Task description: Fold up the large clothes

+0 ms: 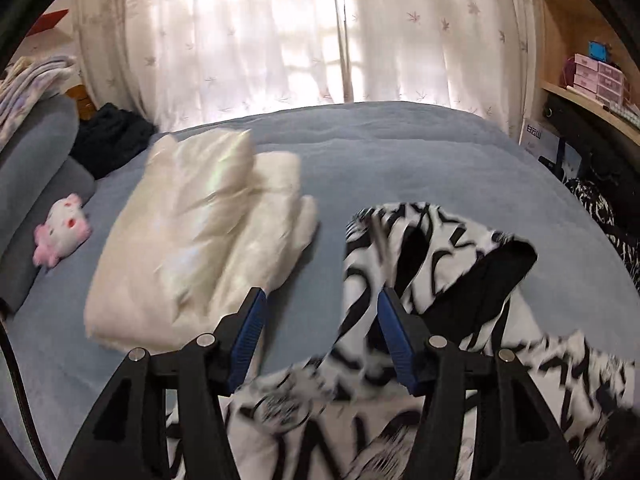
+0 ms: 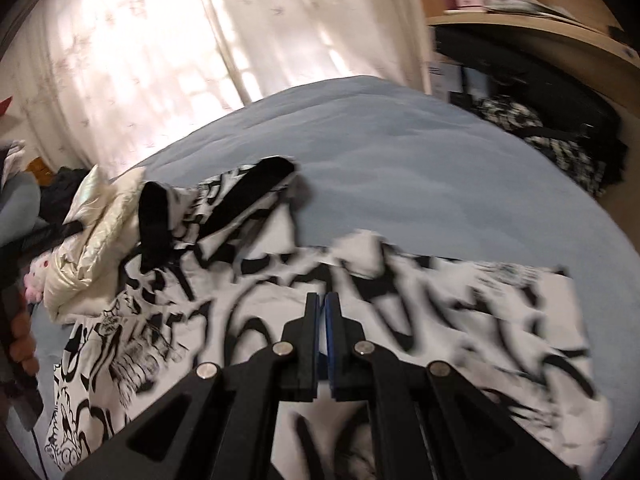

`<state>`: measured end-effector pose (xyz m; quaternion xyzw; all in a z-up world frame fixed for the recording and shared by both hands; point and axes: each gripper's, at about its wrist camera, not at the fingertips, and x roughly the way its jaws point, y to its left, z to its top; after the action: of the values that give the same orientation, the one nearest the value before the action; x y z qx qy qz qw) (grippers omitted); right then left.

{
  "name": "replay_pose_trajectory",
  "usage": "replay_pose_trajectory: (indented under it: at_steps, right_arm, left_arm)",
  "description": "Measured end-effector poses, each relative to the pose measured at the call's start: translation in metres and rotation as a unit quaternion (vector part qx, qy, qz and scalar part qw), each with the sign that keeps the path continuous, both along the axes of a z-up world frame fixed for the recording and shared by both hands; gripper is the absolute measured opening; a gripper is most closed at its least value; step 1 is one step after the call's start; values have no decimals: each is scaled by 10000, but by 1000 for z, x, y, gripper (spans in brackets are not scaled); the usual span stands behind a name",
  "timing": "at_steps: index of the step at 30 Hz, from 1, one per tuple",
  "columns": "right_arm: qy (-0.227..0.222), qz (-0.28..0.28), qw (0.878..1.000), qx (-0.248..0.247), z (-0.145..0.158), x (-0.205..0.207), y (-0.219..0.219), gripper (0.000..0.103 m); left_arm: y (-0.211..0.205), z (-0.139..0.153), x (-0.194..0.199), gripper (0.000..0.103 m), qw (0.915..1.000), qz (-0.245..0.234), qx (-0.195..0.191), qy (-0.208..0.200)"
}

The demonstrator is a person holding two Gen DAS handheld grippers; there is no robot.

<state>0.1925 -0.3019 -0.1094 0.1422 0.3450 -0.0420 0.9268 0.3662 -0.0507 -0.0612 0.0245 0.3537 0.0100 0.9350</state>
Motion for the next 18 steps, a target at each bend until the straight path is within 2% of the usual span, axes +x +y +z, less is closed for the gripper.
replay_pose_trajectory:
  at_steps: [3, 7, 8, 9, 12, 15, 18]
  right_arm:
    - [228, 193, 9992, 259, -20, 20, 14, 3]
    - [443, 443, 9971, 435, -37, 18, 28, 3]
    - [460, 501, 9969, 405, -38, 16, 32, 3]
    - [470, 569, 9965, 399, -38, 14, 34, 3]
    - [493, 764, 9952, 372, -34, 9, 36, 3]
    - [509, 861, 9949, 149, -29, 5, 32, 3]
    - [569, 837, 9949, -31, -28, 9, 22, 3]
  left_arm:
    - [-18, 5, 28, 56, 9998, -124, -171, 58]
    - [-42, 11, 63, 56, 9996, -143, -243, -29]
    - [-48, 8, 74, 59, 9994, -208, -276, -20]
    - [-57, 2, 87, 66, 9991, -328, -246, 91]
    - [-75, -24, 118, 66, 9981, -388, 326, 364]
    - [-67, -53, 134, 66, 9928, 88, 1071, 522]
    - [-40, -74, 132, 66, 9900, 474, 1236, 486]
